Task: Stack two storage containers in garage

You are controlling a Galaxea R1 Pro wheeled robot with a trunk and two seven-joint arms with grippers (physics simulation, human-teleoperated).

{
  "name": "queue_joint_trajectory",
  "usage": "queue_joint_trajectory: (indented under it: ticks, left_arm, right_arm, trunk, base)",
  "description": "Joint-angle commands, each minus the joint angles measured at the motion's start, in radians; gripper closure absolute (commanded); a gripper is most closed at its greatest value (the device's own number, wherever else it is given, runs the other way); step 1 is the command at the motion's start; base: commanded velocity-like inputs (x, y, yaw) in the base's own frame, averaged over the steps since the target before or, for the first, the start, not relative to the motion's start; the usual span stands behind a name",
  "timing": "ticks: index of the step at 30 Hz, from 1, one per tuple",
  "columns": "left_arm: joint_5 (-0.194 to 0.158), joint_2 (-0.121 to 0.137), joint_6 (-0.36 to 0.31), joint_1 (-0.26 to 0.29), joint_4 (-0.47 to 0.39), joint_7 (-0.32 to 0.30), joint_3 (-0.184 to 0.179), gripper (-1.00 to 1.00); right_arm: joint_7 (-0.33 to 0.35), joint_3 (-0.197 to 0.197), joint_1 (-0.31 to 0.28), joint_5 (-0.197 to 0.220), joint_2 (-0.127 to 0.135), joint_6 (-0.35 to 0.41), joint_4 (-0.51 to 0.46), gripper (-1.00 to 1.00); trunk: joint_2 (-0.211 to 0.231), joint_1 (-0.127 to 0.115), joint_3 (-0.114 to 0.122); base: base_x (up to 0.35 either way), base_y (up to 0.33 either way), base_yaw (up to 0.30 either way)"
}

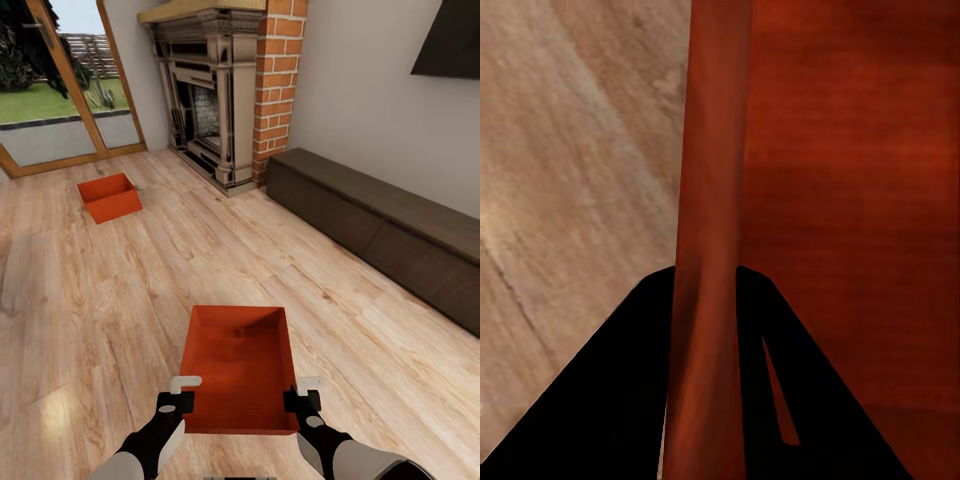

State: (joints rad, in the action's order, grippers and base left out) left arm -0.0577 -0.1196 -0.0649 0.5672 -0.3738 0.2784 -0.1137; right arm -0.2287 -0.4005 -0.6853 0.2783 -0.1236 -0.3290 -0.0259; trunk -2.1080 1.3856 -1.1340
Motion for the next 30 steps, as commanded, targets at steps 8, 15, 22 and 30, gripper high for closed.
queue_joint_trajectory:
  ticks: [8, 15, 22, 30]
  left_arm:
    - [0.009, 0.002, -0.008, 0.000, -0.005, 0.020, 0.006, 1.00]
    - [0.009, 0.002, -0.008, 0.000, -0.005, 0.020, 0.006, 1.00]
    - [0.009, 0.002, -0.008, 0.000, -0.006, 0.020, 0.006, 1.00]
    - [0.009, 0.002, -0.008, 0.000, -0.008, 0.020, 0.006, 1.00]
  right_arm:
    - [-0.008, 0.022, 0.000, 0.032, 0.001, -0.010, 0.003, 1.00]
    - [-0.008, 0.022, 0.000, 0.032, 0.001, -0.010, 0.003, 1.00]
    - [-0.008, 0.022, 0.000, 0.032, 0.001, -0.010, 0.003, 1.00]
    - [-0.007, 0.022, 0.000, 0.032, 0.000, -0.010, 0.003, 1.00]
  trunk:
    - [0.056, -0.031, 0.025]
    - [0.105, -0.058, 0.046]
    - [0.154, -0.085, 0.068]
    - [0.210, -0.115, 0.093]
  base:
    - [0.000, 0.000, 0.000]
    - [0.000, 0.000, 0.000]
    - [0.000, 0.000, 0.000]
    - [0.000, 0.000, 0.000]
